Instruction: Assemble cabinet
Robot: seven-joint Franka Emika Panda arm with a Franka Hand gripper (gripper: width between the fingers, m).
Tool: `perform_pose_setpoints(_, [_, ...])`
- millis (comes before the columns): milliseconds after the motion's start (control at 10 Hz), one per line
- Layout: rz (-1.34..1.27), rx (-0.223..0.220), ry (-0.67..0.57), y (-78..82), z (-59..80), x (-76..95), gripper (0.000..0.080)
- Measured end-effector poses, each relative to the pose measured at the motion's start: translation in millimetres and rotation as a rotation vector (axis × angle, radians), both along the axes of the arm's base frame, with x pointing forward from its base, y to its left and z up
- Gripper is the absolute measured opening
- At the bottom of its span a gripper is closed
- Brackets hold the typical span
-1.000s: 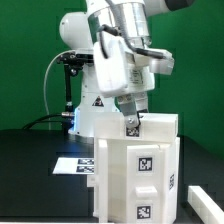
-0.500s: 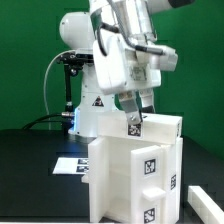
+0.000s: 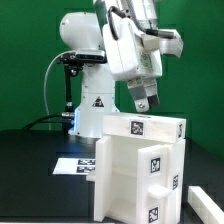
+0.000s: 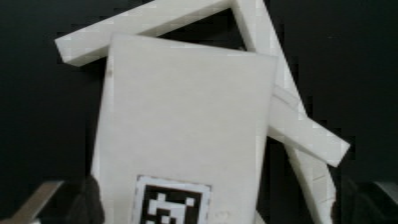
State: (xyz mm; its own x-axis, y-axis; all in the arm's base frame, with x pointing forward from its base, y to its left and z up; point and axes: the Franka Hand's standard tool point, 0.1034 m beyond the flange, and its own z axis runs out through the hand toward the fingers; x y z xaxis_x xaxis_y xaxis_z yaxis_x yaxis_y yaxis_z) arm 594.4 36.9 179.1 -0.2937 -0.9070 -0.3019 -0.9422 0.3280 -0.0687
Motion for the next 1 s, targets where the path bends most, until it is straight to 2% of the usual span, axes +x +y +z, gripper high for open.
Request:
perform_pose_setpoints(200, [0.284,-0.032,-0.007,2.3,-1.3,-4.6,0.0649])
perform_pose_setpoints(400, [0.610,-0.068,-0.029,7.1,5.8,1.9,0.0649])
perform_pose_setpoints(1000, [1.064,-0.109,-0.145,7.4,5.1,5.0,0.0649])
